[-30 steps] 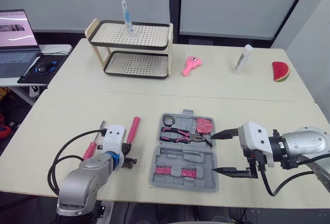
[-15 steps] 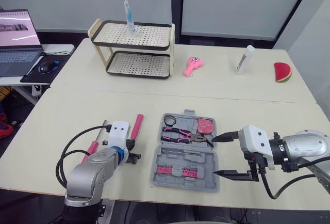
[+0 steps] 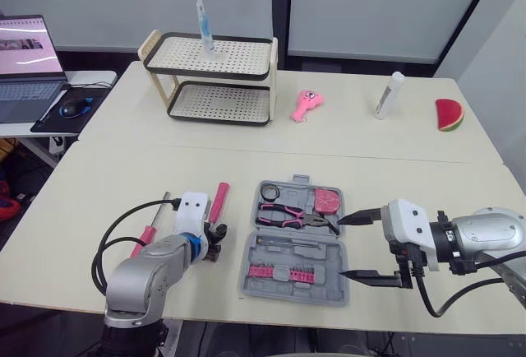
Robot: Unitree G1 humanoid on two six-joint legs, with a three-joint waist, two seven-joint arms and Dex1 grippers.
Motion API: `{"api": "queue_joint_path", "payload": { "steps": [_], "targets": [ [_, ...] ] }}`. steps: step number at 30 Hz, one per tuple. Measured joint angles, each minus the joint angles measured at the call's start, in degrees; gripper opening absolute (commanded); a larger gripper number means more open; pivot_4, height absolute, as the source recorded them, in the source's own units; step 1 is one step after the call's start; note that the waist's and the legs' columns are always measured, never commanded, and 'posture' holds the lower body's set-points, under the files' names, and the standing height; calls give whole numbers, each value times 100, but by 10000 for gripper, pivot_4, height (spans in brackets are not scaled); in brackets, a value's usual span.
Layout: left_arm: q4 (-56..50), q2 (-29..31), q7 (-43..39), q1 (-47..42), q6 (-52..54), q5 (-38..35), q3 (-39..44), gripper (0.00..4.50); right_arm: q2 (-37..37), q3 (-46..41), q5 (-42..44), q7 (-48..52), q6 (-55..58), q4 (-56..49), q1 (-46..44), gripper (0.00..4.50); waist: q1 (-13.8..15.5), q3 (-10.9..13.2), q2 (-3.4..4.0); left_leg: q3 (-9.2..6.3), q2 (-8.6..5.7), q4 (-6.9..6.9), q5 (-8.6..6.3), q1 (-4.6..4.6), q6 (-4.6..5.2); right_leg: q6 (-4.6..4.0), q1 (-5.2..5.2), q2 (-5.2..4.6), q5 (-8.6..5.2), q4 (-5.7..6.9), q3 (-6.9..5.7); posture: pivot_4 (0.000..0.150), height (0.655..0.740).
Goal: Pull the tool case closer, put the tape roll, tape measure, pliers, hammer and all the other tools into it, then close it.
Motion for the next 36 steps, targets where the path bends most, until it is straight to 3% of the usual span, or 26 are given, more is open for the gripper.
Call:
{"api": "queue_joint_path", "payload": {
  "steps": [4, 6, 10, 14, 17, 18, 21, 26, 32, 36],
  "targets": [
    [-128, 202, -158, 2, 131, -110, 202, 44530, 0, 1, -1, -17, -1, -2, 1, 45000, -17, 3, -2, -2, 2, -1, 0, 0, 0, 0, -2, 2, 0, 0, -2, 1500, 7350],
    [-308, 545, -432, 9, 136, -280, 381, 44530, 2, 1, -1, -35, -4, -6, 6, 45000, -16, 7, -2, -2, 3, -1, 0, -2, -1, -1, -5, 1, -1, 0, -3, 1500, 7350],
    [-578, 1850, -1531, 198, -278, -655, 504, 44530, 31, 1, 0, -135, -4, -58, 28, 45000, -15, 14, 4, 6, 6, -6, 0, -10, -2, -3, -18, 0, -1, -1, 4, 1500, 7350],
    [39, 3390, -3276, 717, -2566, -331, 193, 44530, 125, 2, -9, -268, -5, -106, 32, 45000, -8, 30, 21, 21, 7, -14, -1, -20, -4, -37, -44, -1, -20, -1, 14, 1500, 7350],
    [1289, 4029, -4454, 387, -5302, 415, -229, 44530, 185, 71, -82, -405, -1, -123, -10, 45000, 54, 44, 41, 25, 6, -14, 0, -33, -3, -51, -65, 0, -26, -1, 14, 1500, 7350],
    [1675, 4100, -4729, 172, -6113, 626, -361, 44530, 206, 88, -114, -446, 5, -135, -16, 45000, 69, 44, 43, 24, 6, -11, 1, -42, -3, -13, -62, 0, -4, 0, 14, 1500, 7350],
    [3256, 4218, -5605, -983, -8916, 1346, -1069, 44530, 296, 215, -244, -684, 99, -193, -156, 45000, 122, 43, 42, 25, 7, -8, 2, -57, -2, -8, -71, 5, 3, -1, 11, 1500, 7350],
    [6345, 3836, -6392, -3570, -13225, 2557, -2445, 44530, 433, 522, -239, -1026, 658, -285, -433, 45000, 138, 42, 41, 17, 5, 3, 2, -74, 1, -14, -77, 9, 17, -4, 1, 1500, 7350],
    [8547, 3104, -6274, -5016, -15887, 3674, -3734, 44530, 679, 591, 83, -1172, 1148, -455, -774, 45000, 4, 41, 40, 4, 6, 6, 1, -82, 3, -15, -81, 12, 16, 8, -12, 1500, 7350],
    [8956, 2825, -5682, -5405, -16488, 4552, -4151, 44530, 834, 649, 265, -1287, 1341, -584, -873, 45000, -47, 40, 39, 1, 7, 16, 3, -78, 4, -13, -79, 13, 17, 23, -11, 1500, 7350]
  ]
}}
